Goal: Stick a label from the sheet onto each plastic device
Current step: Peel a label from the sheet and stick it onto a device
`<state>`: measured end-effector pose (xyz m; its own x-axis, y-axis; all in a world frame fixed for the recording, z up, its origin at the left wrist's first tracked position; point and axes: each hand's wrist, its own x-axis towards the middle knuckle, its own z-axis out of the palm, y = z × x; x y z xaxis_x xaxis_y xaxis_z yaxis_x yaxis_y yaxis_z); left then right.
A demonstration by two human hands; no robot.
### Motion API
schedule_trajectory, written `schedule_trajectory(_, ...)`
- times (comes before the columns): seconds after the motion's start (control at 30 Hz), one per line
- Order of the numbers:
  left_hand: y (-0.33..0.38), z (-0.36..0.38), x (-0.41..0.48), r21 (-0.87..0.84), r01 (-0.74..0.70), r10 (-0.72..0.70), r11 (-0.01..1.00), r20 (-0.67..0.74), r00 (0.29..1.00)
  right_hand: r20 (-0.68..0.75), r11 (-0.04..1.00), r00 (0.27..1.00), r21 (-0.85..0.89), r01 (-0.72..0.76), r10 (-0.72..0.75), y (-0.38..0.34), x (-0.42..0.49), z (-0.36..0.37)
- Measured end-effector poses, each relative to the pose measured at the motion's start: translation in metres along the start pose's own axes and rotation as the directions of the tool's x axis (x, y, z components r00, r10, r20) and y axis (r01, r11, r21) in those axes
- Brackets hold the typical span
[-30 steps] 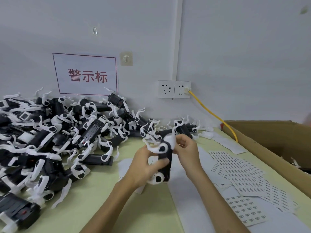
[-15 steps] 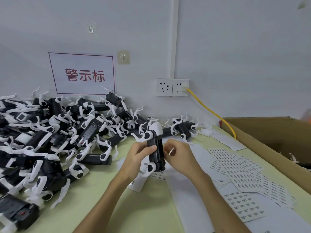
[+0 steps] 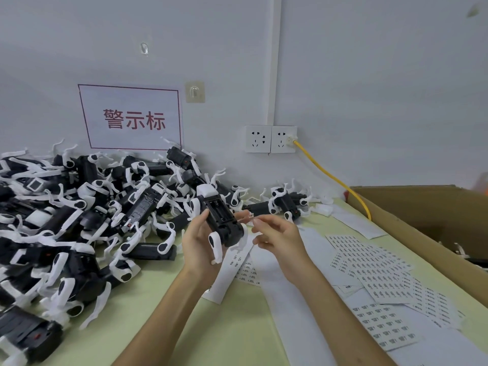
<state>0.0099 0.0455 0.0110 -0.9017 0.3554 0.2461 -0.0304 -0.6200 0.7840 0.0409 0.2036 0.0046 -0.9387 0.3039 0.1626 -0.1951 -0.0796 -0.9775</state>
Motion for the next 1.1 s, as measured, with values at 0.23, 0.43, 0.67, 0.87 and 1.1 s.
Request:
schedule_trajectory(0.23,-0.003,0.003,-0.002,-0.057,0.042,-0.043,0.997,-0.004,0.999,-0.016,0.984,0.997,0.164,-0.077,0.08,0.0,0.0,0.001)
schedule_trajectory(0.43,-0.003,0.003,-0.002,-0.05,0.061,-0.06,0.997,0.019,0.998,-0.039,0.998,0.999,0.056,-0.014,0.017,0.001,0.001,0.0)
schedule_trajectory(0.67,0.004,-0.011,0.003,0.009,0.015,-0.014,1.0,-0.058,0.998,-0.021,0.821,0.965,-0.531,0.209,-0.26,0.007,0.003,0.0)
schedule_trajectory(0.87,0.004,-0.004,0.0,0.086,0.036,-0.035,0.996,-0.008,0.999,0.01,0.771,0.953,-0.586,0.25,-0.302,0.011,0.004,0.0)
schedule_trajectory(1.1,0.0,-0.001,-0.001,0.096,0.019,-0.022,0.995,0.024,0.999,-0.045,0.778,0.936,-0.57,0.262,-0.348,0.011,0.002,0.004)
